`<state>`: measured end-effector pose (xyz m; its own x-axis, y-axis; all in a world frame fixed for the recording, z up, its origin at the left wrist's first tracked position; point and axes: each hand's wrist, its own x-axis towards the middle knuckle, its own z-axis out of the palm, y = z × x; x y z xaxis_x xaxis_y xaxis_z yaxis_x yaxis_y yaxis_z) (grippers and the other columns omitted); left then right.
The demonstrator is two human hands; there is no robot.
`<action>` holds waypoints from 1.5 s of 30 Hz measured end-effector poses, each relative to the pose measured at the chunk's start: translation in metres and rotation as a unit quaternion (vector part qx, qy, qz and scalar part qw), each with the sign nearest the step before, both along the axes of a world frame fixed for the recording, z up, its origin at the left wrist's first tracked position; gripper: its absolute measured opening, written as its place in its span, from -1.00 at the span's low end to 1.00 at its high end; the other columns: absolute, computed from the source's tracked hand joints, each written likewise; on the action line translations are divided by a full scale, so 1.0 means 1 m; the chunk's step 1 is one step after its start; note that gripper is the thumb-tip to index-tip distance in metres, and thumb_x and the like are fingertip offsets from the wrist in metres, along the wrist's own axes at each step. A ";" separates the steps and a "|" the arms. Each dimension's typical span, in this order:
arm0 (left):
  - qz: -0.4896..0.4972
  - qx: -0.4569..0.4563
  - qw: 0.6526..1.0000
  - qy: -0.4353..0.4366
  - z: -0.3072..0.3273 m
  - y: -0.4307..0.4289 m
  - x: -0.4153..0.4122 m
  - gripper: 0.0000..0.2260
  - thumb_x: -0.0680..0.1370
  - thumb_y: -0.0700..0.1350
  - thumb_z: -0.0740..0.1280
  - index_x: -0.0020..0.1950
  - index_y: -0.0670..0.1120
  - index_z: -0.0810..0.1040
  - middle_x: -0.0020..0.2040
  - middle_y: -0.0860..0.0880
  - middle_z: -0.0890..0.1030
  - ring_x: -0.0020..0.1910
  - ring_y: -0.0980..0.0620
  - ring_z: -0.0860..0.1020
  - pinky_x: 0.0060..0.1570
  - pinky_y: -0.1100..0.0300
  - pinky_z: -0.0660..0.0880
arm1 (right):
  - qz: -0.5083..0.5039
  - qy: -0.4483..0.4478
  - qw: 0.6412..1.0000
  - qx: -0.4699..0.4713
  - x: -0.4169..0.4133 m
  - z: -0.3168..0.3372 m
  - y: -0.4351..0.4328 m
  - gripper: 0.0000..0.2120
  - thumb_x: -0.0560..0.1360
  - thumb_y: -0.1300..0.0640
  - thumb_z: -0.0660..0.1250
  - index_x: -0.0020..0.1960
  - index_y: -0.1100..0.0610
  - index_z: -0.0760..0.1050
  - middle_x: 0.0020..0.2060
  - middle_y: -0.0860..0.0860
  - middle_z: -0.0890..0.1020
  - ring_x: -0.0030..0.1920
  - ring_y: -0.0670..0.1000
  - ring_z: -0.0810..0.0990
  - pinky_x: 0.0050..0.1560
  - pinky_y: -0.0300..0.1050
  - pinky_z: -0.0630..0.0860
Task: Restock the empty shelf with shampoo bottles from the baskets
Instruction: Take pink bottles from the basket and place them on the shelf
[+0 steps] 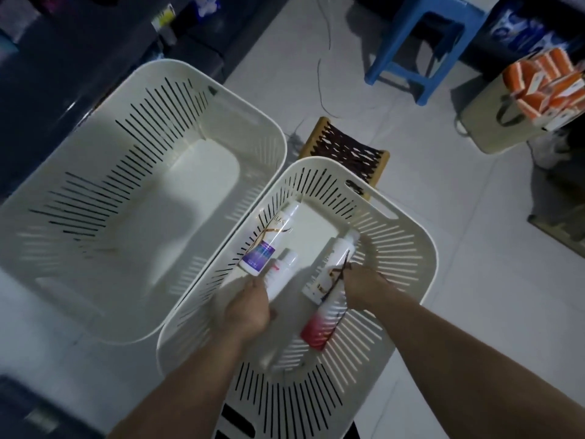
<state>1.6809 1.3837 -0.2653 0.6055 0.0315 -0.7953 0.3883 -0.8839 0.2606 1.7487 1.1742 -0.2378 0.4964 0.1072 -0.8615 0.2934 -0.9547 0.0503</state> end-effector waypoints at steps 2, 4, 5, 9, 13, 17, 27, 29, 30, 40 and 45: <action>0.024 -0.013 1.000 0.002 -0.002 -0.002 -0.002 -0.54 0.45 -0.11 0.45 0.28 -0.16 0.39 0.15 -0.14 0.56 0.13 -0.12 0.57 0.05 0.08 0.48 | 0.040 -0.013 0.999 -0.013 -0.002 -0.004 0.001 -0.59 0.58 0.22 0.17 0.41 0.24 0.36 0.35 0.17 0.41 0.38 0.18 0.40 0.42 0.09 0.30; 0.041 -0.030 0.999 0.008 -0.004 -0.005 -0.005 -0.73 0.45 -0.12 0.40 0.11 -0.09 0.46 -0.04 -0.05 0.59 0.02 -0.08 0.61 -0.06 0.11 0.50 | 0.058 -0.012 0.998 -0.023 -0.006 -0.008 0.003 -0.56 0.55 0.18 0.25 0.42 0.18 0.37 0.35 0.15 0.41 0.38 0.18 0.38 0.39 0.12 0.32; 0.061 -0.048 0.997 0.022 -0.005 -0.006 -0.007 -0.78 0.46 -0.10 0.38 0.06 -0.06 0.45 -0.10 0.00 0.56 -0.02 -0.05 0.60 -0.09 0.12 0.49 | 0.062 -0.008 0.998 -0.022 -0.009 -0.011 0.005 -0.53 0.54 0.15 0.30 0.43 0.16 0.36 0.36 0.14 0.40 0.39 0.18 0.36 0.37 0.13 0.33; 0.194 -0.187 0.954 0.133 0.000 -0.009 -0.010 -0.67 0.43 -0.24 0.39 0.14 -0.09 0.41 0.03 -0.14 0.59 0.02 -0.15 0.60 -0.12 -0.01 0.58 | 0.094 0.050 0.994 0.012 -0.017 -0.020 0.014 -0.58 0.55 0.14 0.31 0.40 0.14 0.43 0.35 0.12 0.47 0.36 0.16 0.45 0.33 0.08 0.42; 0.272 -0.251 0.903 0.217 0.006 -0.002 -0.011 -0.62 0.49 -0.37 0.26 0.24 -0.04 0.36 0.08 -0.18 0.58 -0.07 -0.12 0.57 -0.12 -0.04 0.59 | 0.133 0.088 0.987 0.010 -0.025 -0.023 0.017 -0.50 0.44 0.08 0.48 0.35 0.14 0.50 0.29 0.12 0.52 0.30 0.15 0.51 0.29 0.06 0.48; 0.342 -0.305 0.851 0.256 0.012 0.011 -0.010 -0.53 0.51 -0.42 0.25 0.32 0.00 0.39 0.15 -0.20 0.59 0.10 -0.21 0.57 0.11 -0.20 0.51 | 0.062 0.127 0.989 0.033 -0.018 -0.013 0.014 -0.48 0.38 -0.03 0.53 0.29 0.10 0.55 0.22 0.08 0.58 0.21 0.11 0.56 0.20 -0.06 0.50; 0.478 -0.502 0.701 0.168 0.088 0.030 -0.023 -0.40 0.28 -0.39 0.30 0.33 -0.17 0.43 -0.06 -0.18 0.64 -0.15 -0.11 0.62 -0.14 0.02 0.57 | -0.219 0.048 0.935 0.274 -0.028 0.028 0.039 -0.72 0.41 0.05 0.52 -0.26 -0.04 0.41 -0.33 -0.16 0.46 -0.30 -0.18 0.42 -0.36 -0.34 0.23; 0.495 -0.526 0.679 0.129 0.108 0.029 -0.028 -0.38 0.23 -0.38 0.28 0.30 -0.19 0.43 -0.13 -0.19 0.63 -0.22 -0.10 0.62 -0.25 0.06 0.59 | -0.237 0.037 0.919 0.312 -0.031 0.038 0.046 -0.71 0.44 0.08 0.51 -0.26 -0.05 0.40 -0.32 -0.18 0.47 -0.27 -0.15 0.44 -0.31 -0.31 0.29; 0.506 -0.532 0.670 0.110 0.117 0.027 -0.030 -0.41 0.22 -0.40 0.30 0.26 -0.20 0.44 -0.18 -0.19 0.63 -0.27 -0.08 0.63 -0.30 0.08 0.59 | -0.245 0.033 0.911 0.332 -0.033 0.043 0.049 -0.74 0.44 0.10 0.51 -0.23 -0.05 0.41 -0.29 -0.15 0.50 -0.22 -0.10 0.47 -0.26 -0.27 0.34; 0.582 -0.471 0.637 -0.184 0.173 0.016 -0.069 -0.68 0.38 -0.12 0.43 0.10 -0.16 0.56 -0.18 -0.15 0.66 -0.27 -0.06 0.64 -0.32 0.12 0.59 | -0.416 0.038 0.756 0.503 -0.009 0.120 0.062 -0.92 0.54 0.11 0.41 -0.01 0.10 0.55 -0.09 0.11 0.60 -0.05 0.06 0.59 0.06 -0.02 0.59; 0.592 -0.461 0.596 -0.286 0.205 0.022 -0.098 -0.69 0.41 -0.17 0.44 0.13 -0.15 0.55 -0.18 -0.08 0.65 -0.22 0.01 0.62 -0.21 0.16 0.58 | -0.399 0.059 0.715 0.571 -0.005 0.167 0.098 -0.76 0.58 0.13 0.34 0.13 0.29 0.53 -0.08 0.15 0.58 -0.10 0.08 0.59 -0.11 -0.05 0.60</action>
